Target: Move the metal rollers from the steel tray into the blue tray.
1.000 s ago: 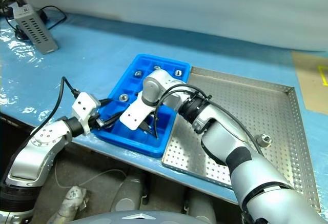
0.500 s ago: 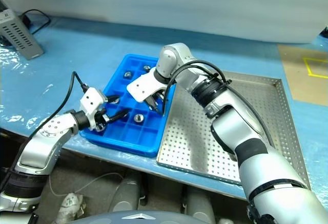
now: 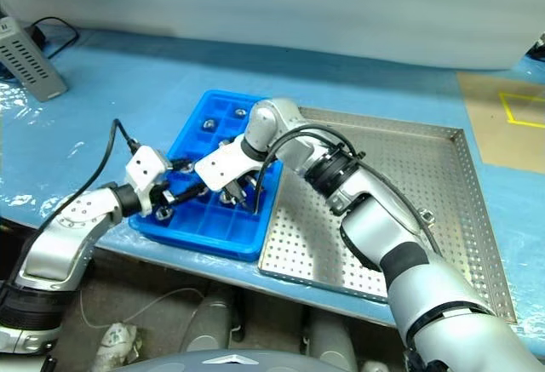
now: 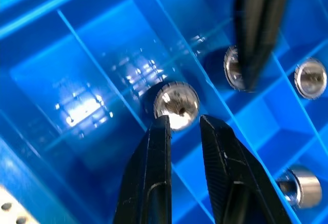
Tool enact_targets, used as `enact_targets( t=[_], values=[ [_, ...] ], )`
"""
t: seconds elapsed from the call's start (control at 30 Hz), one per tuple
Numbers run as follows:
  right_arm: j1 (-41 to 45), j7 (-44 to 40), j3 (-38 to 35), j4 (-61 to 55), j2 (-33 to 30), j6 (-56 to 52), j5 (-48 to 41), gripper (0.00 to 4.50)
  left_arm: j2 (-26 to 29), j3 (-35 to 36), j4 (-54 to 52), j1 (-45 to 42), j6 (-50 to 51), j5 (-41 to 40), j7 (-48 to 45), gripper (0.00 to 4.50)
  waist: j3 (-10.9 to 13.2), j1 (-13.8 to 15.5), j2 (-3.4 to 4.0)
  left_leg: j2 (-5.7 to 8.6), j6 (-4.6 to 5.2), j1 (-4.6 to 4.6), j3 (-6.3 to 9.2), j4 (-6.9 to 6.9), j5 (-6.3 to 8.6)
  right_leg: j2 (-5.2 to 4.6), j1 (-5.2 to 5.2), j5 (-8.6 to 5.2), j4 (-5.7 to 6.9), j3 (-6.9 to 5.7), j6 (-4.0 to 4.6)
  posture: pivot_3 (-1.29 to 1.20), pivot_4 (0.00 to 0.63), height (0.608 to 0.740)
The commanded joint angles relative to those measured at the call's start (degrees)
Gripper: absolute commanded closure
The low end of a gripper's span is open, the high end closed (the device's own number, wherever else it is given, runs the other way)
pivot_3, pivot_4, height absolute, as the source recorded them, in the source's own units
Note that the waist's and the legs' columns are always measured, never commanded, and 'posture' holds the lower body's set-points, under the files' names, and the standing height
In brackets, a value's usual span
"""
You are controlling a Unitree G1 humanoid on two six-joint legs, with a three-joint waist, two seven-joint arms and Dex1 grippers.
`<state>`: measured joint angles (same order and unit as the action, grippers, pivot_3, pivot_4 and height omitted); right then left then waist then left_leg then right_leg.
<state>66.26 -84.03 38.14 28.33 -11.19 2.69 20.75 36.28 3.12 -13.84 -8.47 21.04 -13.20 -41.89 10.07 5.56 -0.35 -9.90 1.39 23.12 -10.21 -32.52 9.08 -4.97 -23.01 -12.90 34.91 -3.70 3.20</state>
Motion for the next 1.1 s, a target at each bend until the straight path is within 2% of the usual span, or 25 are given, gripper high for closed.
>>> enact_targets(
  t=[0.03,0.37,0.9,1.0,1.1],
  values=[
    [-0.3,1.6,0.7,-1.3,1.3,-0.5,0.5,3.61,1.4,3.4,-1.6,1.2,-0.5,-0.6,0.5,1.20,0.0,0.0,0.00,0.00,-0.01,0.00,0.00,0.01,0.00,0.00,0.00,0.00,0.00,0.00,0.00,0.21,0.150,0.740],
    [0.2,7.0,3.1,5.7,3.6,3.0,3.9,3.61,1.3,5.0,-3.8,4.4,-0.3,-0.8,1.5,1.20,0.0,0.4,0.00,0.02,-0.02,0.00,0.01,0.06,-0.01,-0.02,-0.01,0.00,-0.02,0.00,0.00,0.25,0.150,0.740],
    [0.7,7.1,3.6,9.0,2.6,5.2,5.7,3.61,0.8,3.8,-4.1,4.2,-0.2,-0.6,1.9,1.20,0.0,0.4,-0.01,0.02,-0.05,-0.03,0.01,0.08,-0.02,-0.01,0.00,0.00,0.00,0.00,0.00,0.25,0.150,0.740],
    [0.5,6.5,3.9,9.2,2.2,5.2,6.1,4.49,0.8,3.7,-4.3,4.3,-0.1,-0.6,1.9,1.20,0.0,0.4,-0.01,0.02,-0.05,-0.04,0.01,0.08,-0.03,-0.02,0.01,0.00,0.00,0.00,0.00,0.25,0.150,0.740],
    [0.2,6.1,4.0,9.3,1.9,5.4,6.1,4.49,0.8,3.6,-4.3,4.2,0.0,-0.5,2.0,1.20,0.0,0.5,0.00,0.02,-0.05,-0.08,0.01,0.08,-0.02,-0.02,0.04,0.00,0.01,0.00,0.00,0.24,0.150,0.740]
  ],
)
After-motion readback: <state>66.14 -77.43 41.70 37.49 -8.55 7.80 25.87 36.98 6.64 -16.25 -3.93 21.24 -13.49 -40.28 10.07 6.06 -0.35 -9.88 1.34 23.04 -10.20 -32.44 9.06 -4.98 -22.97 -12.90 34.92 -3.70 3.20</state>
